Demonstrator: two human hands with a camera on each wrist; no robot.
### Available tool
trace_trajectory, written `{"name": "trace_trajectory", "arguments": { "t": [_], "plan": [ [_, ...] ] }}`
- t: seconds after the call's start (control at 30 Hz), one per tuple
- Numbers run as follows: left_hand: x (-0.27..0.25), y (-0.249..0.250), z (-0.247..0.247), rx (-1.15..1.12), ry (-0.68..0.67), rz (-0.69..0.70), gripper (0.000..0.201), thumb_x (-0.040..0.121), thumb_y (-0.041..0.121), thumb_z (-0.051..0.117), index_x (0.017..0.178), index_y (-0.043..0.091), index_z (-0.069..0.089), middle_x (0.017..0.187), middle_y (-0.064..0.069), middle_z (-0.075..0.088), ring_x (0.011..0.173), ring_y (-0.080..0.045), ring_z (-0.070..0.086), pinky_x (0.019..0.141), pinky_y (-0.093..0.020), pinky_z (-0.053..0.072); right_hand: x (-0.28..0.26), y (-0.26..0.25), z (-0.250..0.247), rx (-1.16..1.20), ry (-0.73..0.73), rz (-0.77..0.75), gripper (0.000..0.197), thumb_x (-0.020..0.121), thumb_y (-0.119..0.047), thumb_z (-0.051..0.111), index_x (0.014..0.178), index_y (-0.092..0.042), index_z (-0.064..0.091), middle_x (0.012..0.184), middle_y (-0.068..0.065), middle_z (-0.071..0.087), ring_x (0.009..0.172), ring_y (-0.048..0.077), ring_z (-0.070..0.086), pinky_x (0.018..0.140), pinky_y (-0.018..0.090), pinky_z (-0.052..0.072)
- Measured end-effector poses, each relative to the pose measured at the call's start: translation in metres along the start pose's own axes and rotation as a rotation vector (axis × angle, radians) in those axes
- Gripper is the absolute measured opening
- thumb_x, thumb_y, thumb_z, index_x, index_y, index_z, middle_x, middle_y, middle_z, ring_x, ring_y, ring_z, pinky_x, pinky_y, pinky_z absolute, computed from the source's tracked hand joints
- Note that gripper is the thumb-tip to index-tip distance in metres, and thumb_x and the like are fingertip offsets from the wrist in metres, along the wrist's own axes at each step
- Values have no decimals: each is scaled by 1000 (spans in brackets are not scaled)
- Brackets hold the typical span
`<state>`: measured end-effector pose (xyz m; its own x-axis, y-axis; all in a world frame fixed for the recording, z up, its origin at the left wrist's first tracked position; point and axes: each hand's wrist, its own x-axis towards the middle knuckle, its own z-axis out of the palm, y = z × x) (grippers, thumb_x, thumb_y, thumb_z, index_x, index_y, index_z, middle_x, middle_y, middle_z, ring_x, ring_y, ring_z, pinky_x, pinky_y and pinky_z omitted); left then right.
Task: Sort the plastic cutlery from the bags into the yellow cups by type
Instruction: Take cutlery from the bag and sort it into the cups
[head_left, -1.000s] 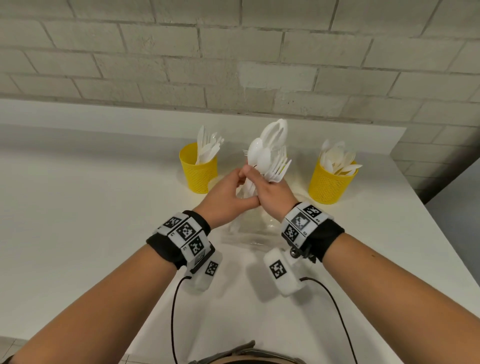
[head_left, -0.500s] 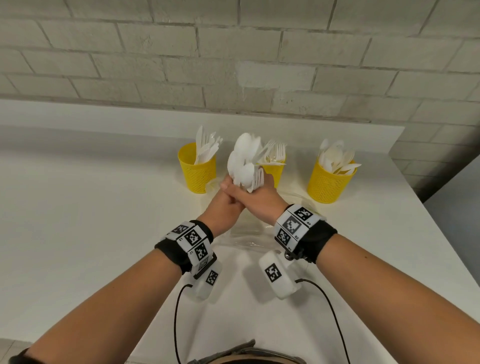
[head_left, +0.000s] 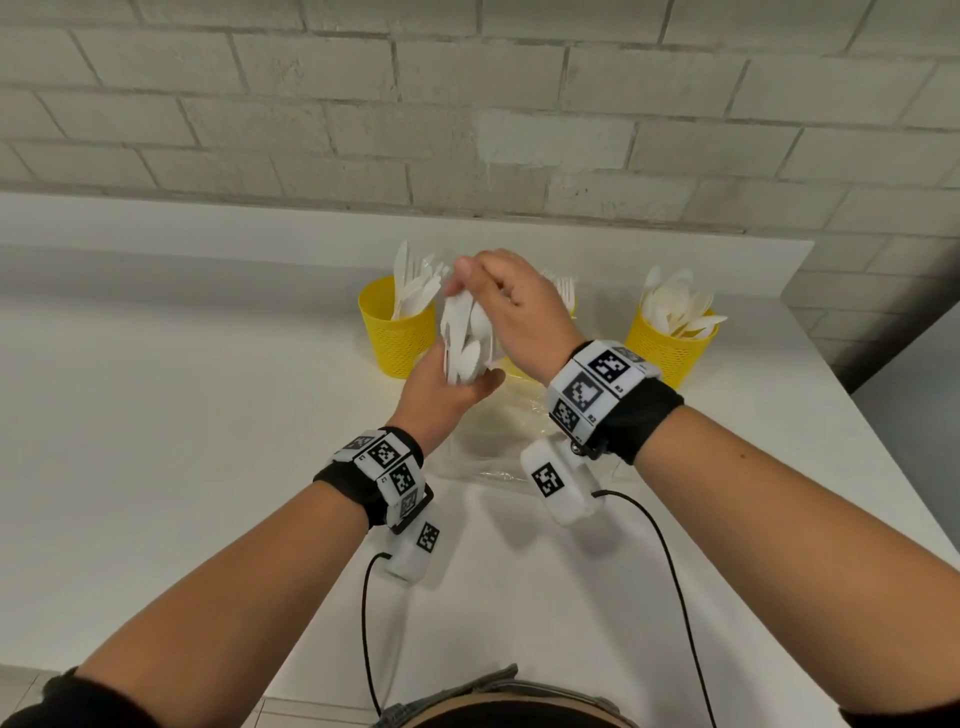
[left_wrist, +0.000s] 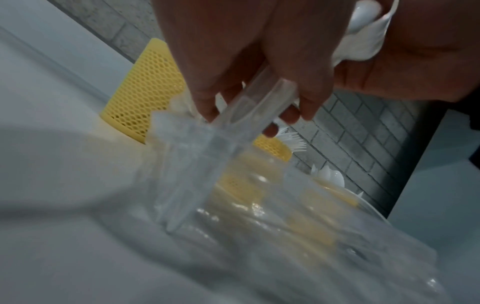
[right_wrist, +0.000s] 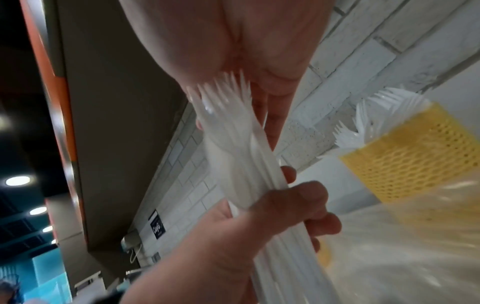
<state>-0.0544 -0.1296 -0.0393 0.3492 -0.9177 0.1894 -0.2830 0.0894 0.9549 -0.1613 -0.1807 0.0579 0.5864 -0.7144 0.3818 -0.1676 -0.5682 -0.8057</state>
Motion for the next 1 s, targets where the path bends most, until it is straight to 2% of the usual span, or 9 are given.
{"name": "trace_trajectory", "arguments": {
  "t": [0.1, 0.23, 0.37, 0.47, 0.57, 0.67, 0.77, 0.83, 1.0],
  "plan": [
    [-4, -5, -5, 97, -62, -44, 42, 76, 18, 78, 112, 19, 57, 102, -1, 68, 94, -20, 64, 81, -36, 51, -9, 15, 10, -6, -154, 130, 34, 102, -31, 34, 86, -16, 61, 96, 3, 53, 91, 3, 48, 84, 19, 34],
    [-7, -7, -8, 202, -158, -70, 34, 80, 17, 75, 108, 16, 56, 93, 1, 64, 83, -14, 58, 65, -12, 43, -17, 26, 14, 23, -247, 208, 32, 102, -22, 34, 112, -7, 60, 116, 9, 56, 108, 12, 48, 83, 8, 34],
    [-5, -2, -10, 181, -151, -49, 27, 83, 19, 72, 103, 19, 55, 89, 5, 59, 79, -8, 54, 69, -15, 41, -17, 19, 5, 136, -204, 223, 35, 102, -33, 31, 120, -20, 59, 115, -6, 59, 109, 6, 52, 91, 18, 38],
    [1, 1, -11, 155, -95, -3, 29, 83, 16, 72, 104, 20, 54, 86, 11, 58, 76, 0, 53, 66, -8, 41, -16, 15, -1, 165, -210, 204, 34, 102, -31, 35, 122, -23, 60, 119, -11, 59, 109, -1, 51, 93, 14, 37],
    [4, -1, -11, 325, -227, -63, 19, 84, 17, 70, 95, 14, 55, 79, 4, 57, 71, -12, 51, 56, -7, 38, -19, 19, -2, 38, -332, 263, 40, 103, -31, 29, 135, -20, 50, 140, -3, 49, 124, 5, 43, 96, 14, 28],
    [3, -1, -12, 409, -355, -94, 21, 88, 19, 66, 105, 12, 56, 90, -2, 58, 80, -16, 52, 59, -9, 37, -24, 24, -2, 28, -425, 385, 51, 101, -47, 18, 142, -26, 41, 150, -6, 38, 138, 9, 32, 102, 19, 19],
    [3, 4, -13, 320, -336, -76, 20, 88, 16, 65, 104, 19, 53, 85, 5, 57, 78, -11, 53, 65, -13, 39, -22, 24, -3, 122, -286, 381, 56, 99, -50, 18, 142, -22, 41, 146, -3, 44, 137, 11, 36, 115, 31, 23],
    [5, 12, -13, 146, -276, -96, 13, 89, 12, 64, 96, 16, 55, 79, 5, 61, 73, -9, 61, 71, -17, 46, -18, 20, -6, 154, -143, 339, 52, 100, -47, 20, 138, -21, 45, 134, -4, 52, 129, 11, 44, 114, 38, 30],
    [14, 40, -18, -120, -133, -69, 7, 92, 10, 60, 96, 6, 56, 70, -4, 58, 57, -16, 61, 62, -26, 54, -11, 7, -12, 324, 67, 306, 23, 97, -24, 46, 119, -20, 50, 102, -7, 51, 91, 7, 53, 81, 26, 45]
  ]
}}
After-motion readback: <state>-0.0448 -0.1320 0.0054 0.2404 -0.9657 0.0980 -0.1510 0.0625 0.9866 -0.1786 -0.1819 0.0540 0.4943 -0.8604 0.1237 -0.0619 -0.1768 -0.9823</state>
